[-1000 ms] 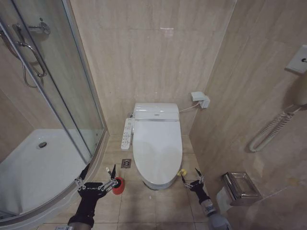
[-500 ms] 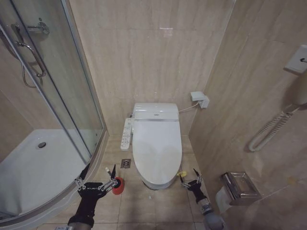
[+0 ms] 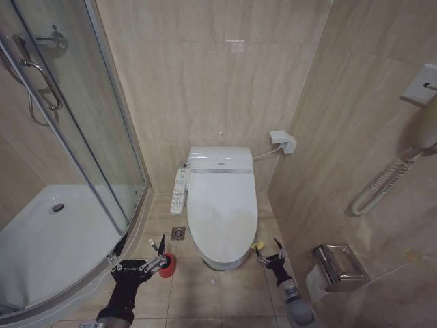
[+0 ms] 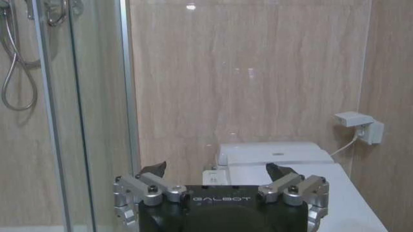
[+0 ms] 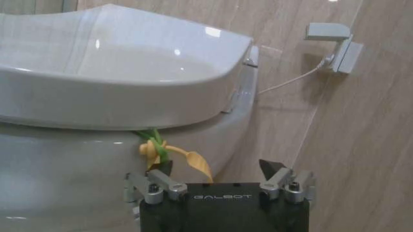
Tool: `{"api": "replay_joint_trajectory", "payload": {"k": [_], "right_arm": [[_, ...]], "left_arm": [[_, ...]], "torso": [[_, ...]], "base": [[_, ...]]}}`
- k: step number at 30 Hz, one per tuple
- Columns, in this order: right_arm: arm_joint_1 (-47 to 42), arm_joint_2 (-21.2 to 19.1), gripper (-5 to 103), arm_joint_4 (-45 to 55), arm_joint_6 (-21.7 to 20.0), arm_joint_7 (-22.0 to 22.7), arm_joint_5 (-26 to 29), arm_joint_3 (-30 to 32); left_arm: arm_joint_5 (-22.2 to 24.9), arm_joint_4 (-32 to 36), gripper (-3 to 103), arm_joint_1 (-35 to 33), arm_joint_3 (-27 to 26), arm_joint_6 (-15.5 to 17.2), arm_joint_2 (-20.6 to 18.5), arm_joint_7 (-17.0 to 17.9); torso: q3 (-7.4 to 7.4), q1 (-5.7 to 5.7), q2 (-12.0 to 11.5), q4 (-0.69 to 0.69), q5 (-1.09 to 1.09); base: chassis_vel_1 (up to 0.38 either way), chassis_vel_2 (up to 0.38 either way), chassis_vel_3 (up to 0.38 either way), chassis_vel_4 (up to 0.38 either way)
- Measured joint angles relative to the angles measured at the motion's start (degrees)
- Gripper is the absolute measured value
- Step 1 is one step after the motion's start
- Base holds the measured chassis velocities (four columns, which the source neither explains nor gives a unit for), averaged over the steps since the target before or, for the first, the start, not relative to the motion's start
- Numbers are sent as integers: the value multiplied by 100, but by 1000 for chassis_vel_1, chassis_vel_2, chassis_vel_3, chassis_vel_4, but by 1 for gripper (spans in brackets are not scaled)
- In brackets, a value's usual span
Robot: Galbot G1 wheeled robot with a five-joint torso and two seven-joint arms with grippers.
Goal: Open the toilet lid, clean the toilet bowl with a toilet brush, close the toilet lid, and flush.
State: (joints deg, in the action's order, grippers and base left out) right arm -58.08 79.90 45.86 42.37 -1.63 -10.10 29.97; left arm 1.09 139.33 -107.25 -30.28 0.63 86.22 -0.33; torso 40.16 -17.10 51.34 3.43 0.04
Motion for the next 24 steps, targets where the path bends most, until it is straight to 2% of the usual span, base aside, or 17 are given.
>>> {"api": "replay_joint_trajectory", "payload": {"k": [2, 3, 10, 11, 17, 18, 24], "right_arm": [[7, 12, 101, -7, 3, -10, -5, 1], [11, 13, 75, -7, 3, -17, -6, 1], [27, 8, 75, 16, 8, -39, -5, -8], [28, 1, 48, 24, 9, -46, -6, -8], [23, -18, 48, 42, 10, -41, -6, -7], [21, -22, 21, 48, 10, -37, -6, -7], [14, -55, 21, 113, -5, 41, 9, 0]], "left_arm": [[0, 0, 100, 0, 0, 0, 0, 0], [0, 0, 100, 0, 0, 0, 0, 0], [0, 0, 100, 0, 0, 0, 0, 0], [0, 0, 100, 0, 0, 0, 0, 0], [0, 0, 100, 0, 0, 0, 0, 0], [0, 0, 100, 0, 0, 0, 0, 0], [0, 0, 100, 0, 0, 0, 0, 0]], "torso": [[0, 0, 0, -2, 2], [0, 0, 0, -3, 2], [0, 0, 0, -7, 4], [0, 0, 0, -7, 4], [0, 0, 0, -4, 1], [0, 0, 0, -4, 1], [0, 0, 0, -4, 1]], "base": [[0, 0, 0, 0], [0, 0, 0, 0], [0, 0, 0, 0], [0, 0, 0, 0], [0, 0, 0, 0], [0, 0, 0, 0], [0, 0, 0, 0]]}}
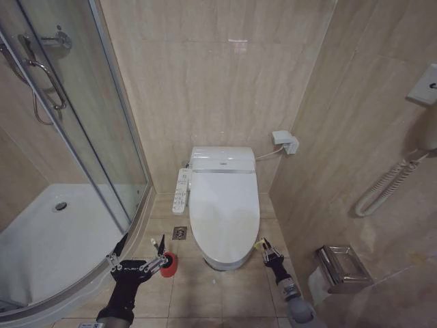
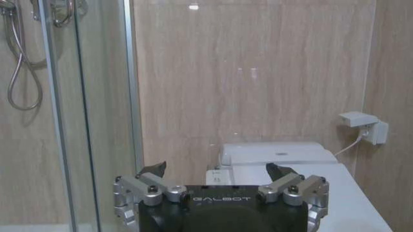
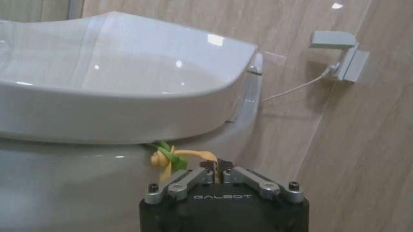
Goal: Open the toilet lid, clean the toilet bowl with a toilet brush, close the toilet lid, and flush.
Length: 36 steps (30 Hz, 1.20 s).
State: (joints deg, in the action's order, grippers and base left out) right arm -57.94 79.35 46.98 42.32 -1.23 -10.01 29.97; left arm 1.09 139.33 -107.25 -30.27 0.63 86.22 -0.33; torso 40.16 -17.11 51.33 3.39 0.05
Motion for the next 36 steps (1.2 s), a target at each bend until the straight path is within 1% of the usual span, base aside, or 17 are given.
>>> {"api": "replay_joint_trajectory", "payload": {"k": [1, 2, 8, 14, 17, 23, 25, 33, 35, 36], "right_arm": [[-4, -9, 21, 20, -13, 25, 3, 0], [-13, -28, 1, 61, -41, 69, 8, 0], [-76, -101, 1, 325, -174, 247, 113, -2], [-149, -180, 0, 666, -259, 321, 158, 9], [-211, -260, 0, 1072, -412, 374, 330, -3], [-248, -349, 0, 1505, -561, 494, 491, -14], [-301, -431, 0, 1810, -661, 550, 605, -24], [-401, -645, 0, 2363, -863, 698, 840, -28], [-400, -843, 0, 2760, -1110, 862, 1059, -77], [-400, -843, 0, 2760, -1110, 862, 1059, -77]], "left_arm": [[0, 0, 100, 0, 0, 0, 0, 0], [0, 0, 100, 0, 0, 0, 0, 0], [0, 0, 100, 0, 0, 0, 0, 0], [0, 0, 100, 0, 0, 0, 0, 0], [0, 0, 100, 0, 0, 0, 0, 0], [0, 0, 100, 0, 0, 0, 0, 0], [0, 0, 100, 0, 0, 0, 0, 0], [0, 0, 100, 0, -1, 0, 0, 0], [0, 0, 100, 0, 0, 0, 0, 0], [0, 0, 100, 0, 0, 0, 0, 0]], "torso": [[0, 0, 0, 0, 0], [0, 0, 0, 0, 0], [0, 0, 0, -1, 1], [1, 0, 0, 0, 2], [1, 0, 0, 0, 2], [1, 0, 0, 1, 2], [0, 0, 0, 1, 1], [0, 0, 0, 1, 0], [0, 1, 0, 1, -1], [0, 1, 0, 1, -1]], "base": [[0, 0, 0, 0], [0, 0, 0, 0], [0, 0, 0, 0], [0, 0, 0, 0], [0, 0, 0, 0], [0, 0, 0, 0], [0, 0, 0, 0], [0, 0, 0, 0], [0, 0, 0, 0], [0, 0, 0, 0]]}}
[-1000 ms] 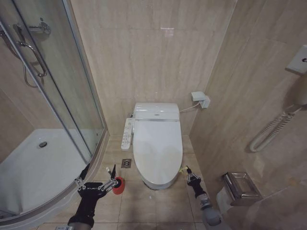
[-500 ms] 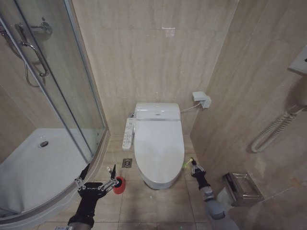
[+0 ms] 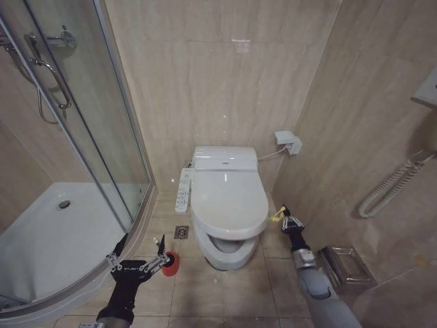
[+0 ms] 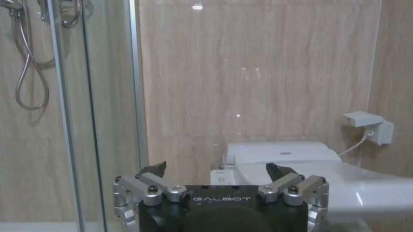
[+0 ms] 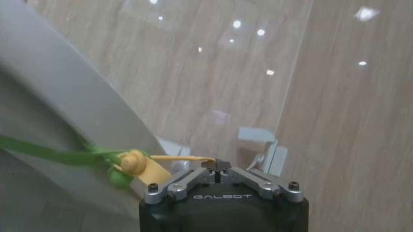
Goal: Open the toilet lid, clean the toilet bowl with a toilet brush, close the toilet lid, and flush.
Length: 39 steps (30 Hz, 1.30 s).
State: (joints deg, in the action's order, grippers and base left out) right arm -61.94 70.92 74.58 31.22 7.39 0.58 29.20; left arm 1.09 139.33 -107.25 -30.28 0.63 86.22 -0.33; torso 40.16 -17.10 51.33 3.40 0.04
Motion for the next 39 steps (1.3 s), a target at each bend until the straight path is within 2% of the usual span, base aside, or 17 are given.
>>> {"api": "replay_joint_trajectory", "payload": {"k": [18, 25, 35, 39], "right_arm": [[62, -802, 0, 924, -855, 472, 638, -134], [315, -1068, 0, 1095, -1243, 733, 990, -400], [706, -1252, 0, 886, -1342, 865, 1191, -768], [1175, -1348, 0, 656, -1400, 953, 1314, -1066]], "left_arm": [[0, 0, 100, 0, 0, 0, 0, 0], [0, 0, 100, 0, 0, 0, 0, 0], [0, 0, 100, 0, 1, 0, 0, -1], [0, 0, 100, 0, 0, 0, 0, 0]], "torso": [[0, 0, 0, 0, 0], [0, -1, 0, 1, -1], [0, -1, 0, 2, -1], [0, -1, 0, 3, -1]], "base": [[0, 0, 0, 0], [0, 0, 0, 0], [0, 0, 0, 0], [0, 0, 0, 0]]}}
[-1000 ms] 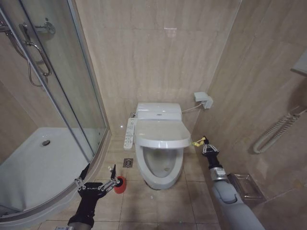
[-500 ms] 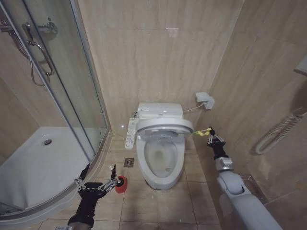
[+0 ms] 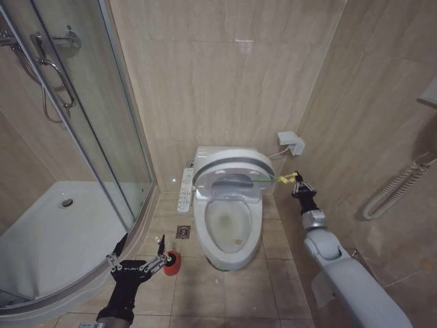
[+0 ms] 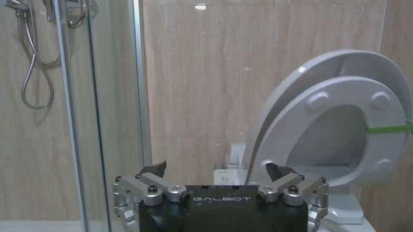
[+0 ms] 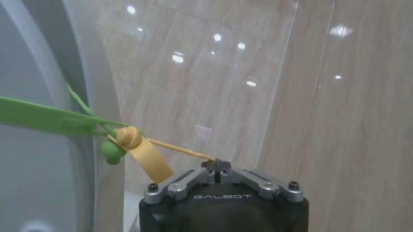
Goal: Open the toilet lid, clean the toilet bowl with a toilet brush, close the toilet lid, and flush.
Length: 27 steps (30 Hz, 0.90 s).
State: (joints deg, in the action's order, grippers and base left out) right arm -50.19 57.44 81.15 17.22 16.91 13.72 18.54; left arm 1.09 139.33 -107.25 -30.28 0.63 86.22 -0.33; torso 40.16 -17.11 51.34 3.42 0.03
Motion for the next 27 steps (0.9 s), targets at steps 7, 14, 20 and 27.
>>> {"api": "replay_joint_trajectory", "payload": {"k": [7, 14, 20, 27], "right_arm": [[535, -25, 0, -230, -52, 78, 91, -339], [1009, 8, 0, -455, -107, 187, 123, -673], [1526, 81, 0, -761, -142, 277, 182, -1066], [2021, 284, 0, -1213, -149, 303, 215, -1408]], "left_arm": [[0, 0, 100, 0, 0, 0, 0, 0], [0, 0, 100, 0, 0, 0, 0, 0], [0, 0, 100, 0, 0, 0, 0, 0], [0, 0, 100, 0, 0, 0, 0, 0]], "torso": [[0, 0, 0, 1, 1], [0, 0, 0, 3, 0], [0, 0, 0, 2, 0], [1, 0, -1, 0, 1]], "base": [[0, 0, 0, 0], [0, 0, 0, 0], [0, 0, 0, 0], [0, 0, 0, 0]]}}
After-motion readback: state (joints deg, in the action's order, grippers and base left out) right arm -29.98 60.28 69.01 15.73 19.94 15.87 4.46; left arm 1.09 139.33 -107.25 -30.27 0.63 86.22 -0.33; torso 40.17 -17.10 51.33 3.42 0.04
